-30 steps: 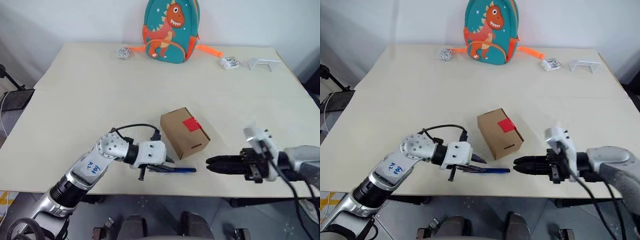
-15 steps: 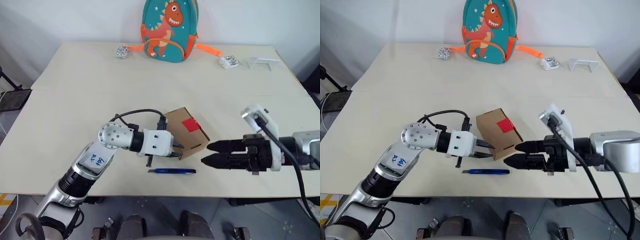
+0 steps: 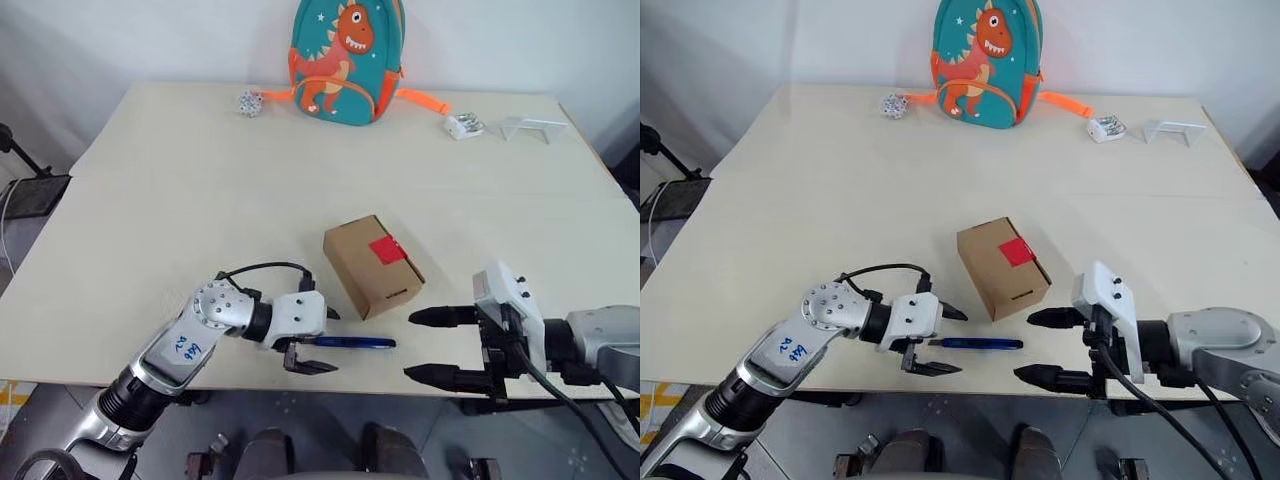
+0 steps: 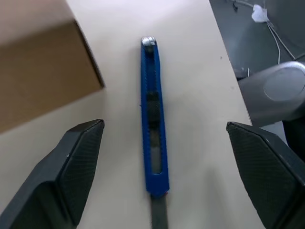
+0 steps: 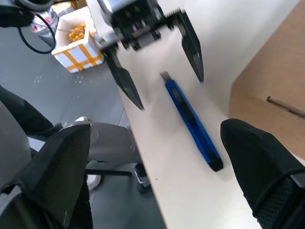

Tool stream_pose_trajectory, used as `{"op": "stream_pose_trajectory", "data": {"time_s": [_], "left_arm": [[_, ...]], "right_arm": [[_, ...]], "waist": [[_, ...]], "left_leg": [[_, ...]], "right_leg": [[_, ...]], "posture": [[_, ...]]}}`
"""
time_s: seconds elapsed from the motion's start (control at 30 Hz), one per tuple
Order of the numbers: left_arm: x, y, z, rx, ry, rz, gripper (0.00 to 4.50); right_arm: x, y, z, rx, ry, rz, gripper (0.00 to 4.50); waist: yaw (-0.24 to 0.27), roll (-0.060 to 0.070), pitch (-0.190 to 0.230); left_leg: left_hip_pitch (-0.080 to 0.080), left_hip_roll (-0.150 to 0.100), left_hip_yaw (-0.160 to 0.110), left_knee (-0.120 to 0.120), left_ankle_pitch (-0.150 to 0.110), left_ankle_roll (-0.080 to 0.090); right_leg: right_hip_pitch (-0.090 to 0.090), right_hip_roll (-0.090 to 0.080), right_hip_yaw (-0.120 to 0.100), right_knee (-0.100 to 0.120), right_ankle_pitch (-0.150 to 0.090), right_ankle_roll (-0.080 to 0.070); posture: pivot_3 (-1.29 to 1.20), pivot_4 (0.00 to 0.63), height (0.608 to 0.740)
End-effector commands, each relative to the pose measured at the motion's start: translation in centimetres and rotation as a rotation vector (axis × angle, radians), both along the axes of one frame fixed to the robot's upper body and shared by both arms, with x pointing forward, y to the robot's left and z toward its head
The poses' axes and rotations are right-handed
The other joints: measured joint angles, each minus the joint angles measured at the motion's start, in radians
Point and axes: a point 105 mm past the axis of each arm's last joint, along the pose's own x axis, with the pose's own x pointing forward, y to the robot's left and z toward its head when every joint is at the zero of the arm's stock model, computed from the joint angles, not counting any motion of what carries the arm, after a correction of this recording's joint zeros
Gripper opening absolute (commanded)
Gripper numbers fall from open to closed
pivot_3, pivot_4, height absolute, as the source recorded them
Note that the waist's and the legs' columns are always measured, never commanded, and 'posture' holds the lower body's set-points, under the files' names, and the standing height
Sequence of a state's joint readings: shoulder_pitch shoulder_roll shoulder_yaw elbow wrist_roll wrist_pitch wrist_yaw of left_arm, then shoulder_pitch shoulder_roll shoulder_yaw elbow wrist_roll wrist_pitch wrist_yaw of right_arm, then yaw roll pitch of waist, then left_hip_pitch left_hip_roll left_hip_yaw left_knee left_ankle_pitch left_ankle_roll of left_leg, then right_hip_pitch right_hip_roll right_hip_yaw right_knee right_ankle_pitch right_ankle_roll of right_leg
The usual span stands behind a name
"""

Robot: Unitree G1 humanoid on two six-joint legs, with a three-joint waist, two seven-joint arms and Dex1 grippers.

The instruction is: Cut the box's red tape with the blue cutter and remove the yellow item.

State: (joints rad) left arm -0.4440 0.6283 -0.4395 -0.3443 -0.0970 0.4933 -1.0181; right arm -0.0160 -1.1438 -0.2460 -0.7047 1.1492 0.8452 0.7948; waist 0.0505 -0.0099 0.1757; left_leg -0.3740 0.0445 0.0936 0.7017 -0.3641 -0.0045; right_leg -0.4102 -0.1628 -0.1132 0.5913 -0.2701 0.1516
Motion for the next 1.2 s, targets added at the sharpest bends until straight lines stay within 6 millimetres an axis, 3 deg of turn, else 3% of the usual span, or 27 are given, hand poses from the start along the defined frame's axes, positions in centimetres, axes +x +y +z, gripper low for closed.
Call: {"op": "stream_pose_trajectory", "data": {"time_s": [0.03, 0.43, 0.87, 1.2], "left_arm": [[0.0, -0.4, -0.4, 0.028, -0.012, 0.008, 4.2], [0.4, 0.4, -2.2, 0.101, 0.091, 0.164, 4.2], [0.5, 1.1, -3.0, 0.175, 0.062, 0.153, 0.56], [1.0, 0.6, -1.7, 0.112, -0.021, 0.085, 0.56]], "right_arm": [[-0.6, 0.4, 0.8, 0.009, -0.048, 0.023, 4.5], [-0.7, 0.4, 0.9, 0.015, -0.058, 0.006, 4.5], [-0.2, 0.4, 1.5, 0.031, -0.081, 0.004, 4.5], [0.2, 0.3, 1.7, 0.034, -0.078, -0.002, 4.5]], "waist": [[0.0, 0.0, 0.0], [0.001, 0.0, 0.0], [-0.003, 0.0, -0.001], [-0.002, 0.0, -0.001]], "left_leg": [[0.0, 0.0, 0.0, 0.0, 0.0, 0.0], [0.003, 0.0, 0.0, 0.0, 0.0, 0.0], [0.004, 0.0, 0.0, 0.0, 0.0, 0.0], [0.004, 0.0, 0.001, 0.0, 0.0, 0.0]], "right_leg": [[0.0, 0.0, 0.0, 0.0, 0.0, 0.0], [0.002, 0.0, 0.001, 0.001, 0.0, 0.0], [0.003, 0.0, 0.001, 0.001, 0.0, -0.001], [0.002, 0.0, 0.001, 0.001, 0.0, -0.001]], "posture": [[0.0, 0.15, 0.74], [0.0, 0.15, 0.74], [0.0, 0.15, 0.74], [0.0, 0.15, 0.74]]}}
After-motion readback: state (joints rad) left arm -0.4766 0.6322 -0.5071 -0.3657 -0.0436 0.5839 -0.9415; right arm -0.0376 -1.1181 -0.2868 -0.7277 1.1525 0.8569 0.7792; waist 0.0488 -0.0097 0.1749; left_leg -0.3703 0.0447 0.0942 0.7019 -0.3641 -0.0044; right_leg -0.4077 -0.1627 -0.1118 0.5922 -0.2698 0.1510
